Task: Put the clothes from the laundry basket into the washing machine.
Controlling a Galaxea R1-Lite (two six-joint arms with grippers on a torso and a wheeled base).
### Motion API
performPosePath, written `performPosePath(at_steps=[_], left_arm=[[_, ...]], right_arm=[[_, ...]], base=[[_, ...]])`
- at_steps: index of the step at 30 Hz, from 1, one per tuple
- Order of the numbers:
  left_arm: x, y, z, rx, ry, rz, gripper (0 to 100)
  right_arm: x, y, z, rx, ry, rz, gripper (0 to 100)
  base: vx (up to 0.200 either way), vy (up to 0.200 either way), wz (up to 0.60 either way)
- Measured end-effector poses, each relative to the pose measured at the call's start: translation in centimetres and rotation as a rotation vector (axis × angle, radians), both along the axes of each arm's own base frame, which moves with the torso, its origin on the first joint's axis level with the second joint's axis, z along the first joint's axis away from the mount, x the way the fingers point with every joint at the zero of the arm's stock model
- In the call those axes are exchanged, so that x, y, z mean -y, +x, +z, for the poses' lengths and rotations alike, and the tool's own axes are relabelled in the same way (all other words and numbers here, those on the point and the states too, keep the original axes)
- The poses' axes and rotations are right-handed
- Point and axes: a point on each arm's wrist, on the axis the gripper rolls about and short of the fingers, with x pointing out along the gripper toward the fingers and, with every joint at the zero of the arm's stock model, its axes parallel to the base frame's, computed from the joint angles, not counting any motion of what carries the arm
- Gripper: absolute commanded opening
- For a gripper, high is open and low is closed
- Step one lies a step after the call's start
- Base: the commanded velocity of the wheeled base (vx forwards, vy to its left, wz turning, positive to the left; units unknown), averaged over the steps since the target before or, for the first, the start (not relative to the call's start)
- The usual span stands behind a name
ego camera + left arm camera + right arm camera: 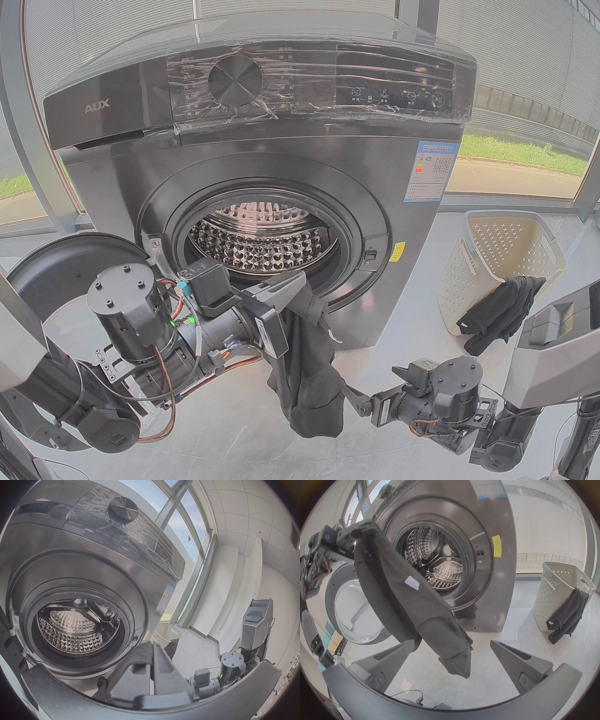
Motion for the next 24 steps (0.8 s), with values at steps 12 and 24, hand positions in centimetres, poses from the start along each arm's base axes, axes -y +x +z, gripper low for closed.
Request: performPosePath(at_steps=[12, 24], left_arm=[[-0.2, -0.2, 0.3, 0.006, -0.004, -0.004, 0], [-0.5, -0.6, 0.7, 0.017, -0.012, -0.008, 0]], right_arm=[[-1.2, 0.8, -2.6, -0.029, -0.024, 0.042, 100], [-2.6, 2.6, -3.4, -0.007, 0.005, 0.07, 100]], base=[[0.0, 0.0, 0.0], [0.0, 0.0, 0.0]])
